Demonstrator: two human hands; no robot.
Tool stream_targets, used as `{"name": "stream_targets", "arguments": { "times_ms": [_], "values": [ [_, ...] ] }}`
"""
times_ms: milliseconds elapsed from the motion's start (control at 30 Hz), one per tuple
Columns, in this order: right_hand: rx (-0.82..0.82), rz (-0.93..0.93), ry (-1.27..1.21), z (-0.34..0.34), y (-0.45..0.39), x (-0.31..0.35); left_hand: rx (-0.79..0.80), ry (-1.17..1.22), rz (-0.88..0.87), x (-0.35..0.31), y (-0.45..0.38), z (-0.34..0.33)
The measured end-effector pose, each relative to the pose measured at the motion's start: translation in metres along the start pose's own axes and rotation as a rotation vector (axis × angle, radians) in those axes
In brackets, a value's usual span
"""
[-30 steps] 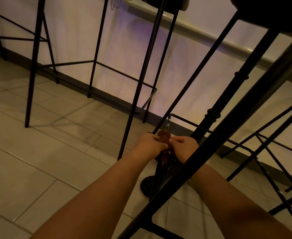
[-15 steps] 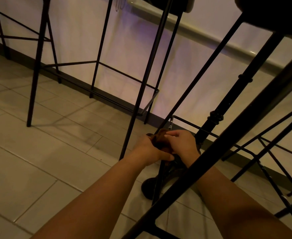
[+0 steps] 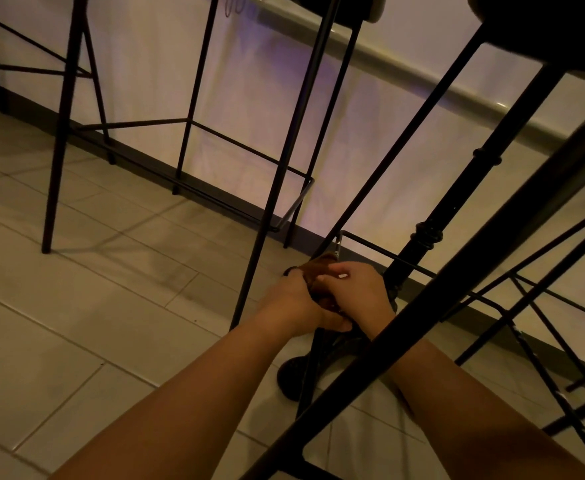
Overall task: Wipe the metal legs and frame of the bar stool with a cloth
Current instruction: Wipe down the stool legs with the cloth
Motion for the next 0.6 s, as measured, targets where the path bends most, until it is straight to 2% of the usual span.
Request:
{"name": "stream_targets", "arguments": {
  "times_ms": [133, 300, 400, 467, 600],
  "values": [
    [-0.001, -0.052, -0.086, -0.002, -0.013, 0.004, 0.022, 0.052, -0.016, 0.006, 0.000, 0.002],
    [-0.010, -0.177, -0.279, -0.002, -0.017, 0.005, 0.036, -0.059, -0.034, 0.003, 0.002, -0.001],
    [-0.009, -0.076, -0.103, -0.002, -0.014, 0.004, -0.004, -0.183, -0.063, 0.000, 0.002, -0.004],
    [-0.011, -0.011, 0.014, 0.001, -0.016, 0.004, 0.004, -0.180, -0.059, -0.001, 0.001, -0.005],
    [0.047, -0.010, 0.030, 0.002, -0.023, 0.005, 0.006, -0.235, -0.034, -0.004, -0.001, -0.008]
  ]
}}
Point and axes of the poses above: each hand's wrist, its own y-axis away from the middle knuckle, its own z-axis out of the back of the hand, x = y × z, the point moved 1 cm from there along -y, towards the middle knuckle, and after that the axes turned 2 degrees about -x, right-handed, at the moved point
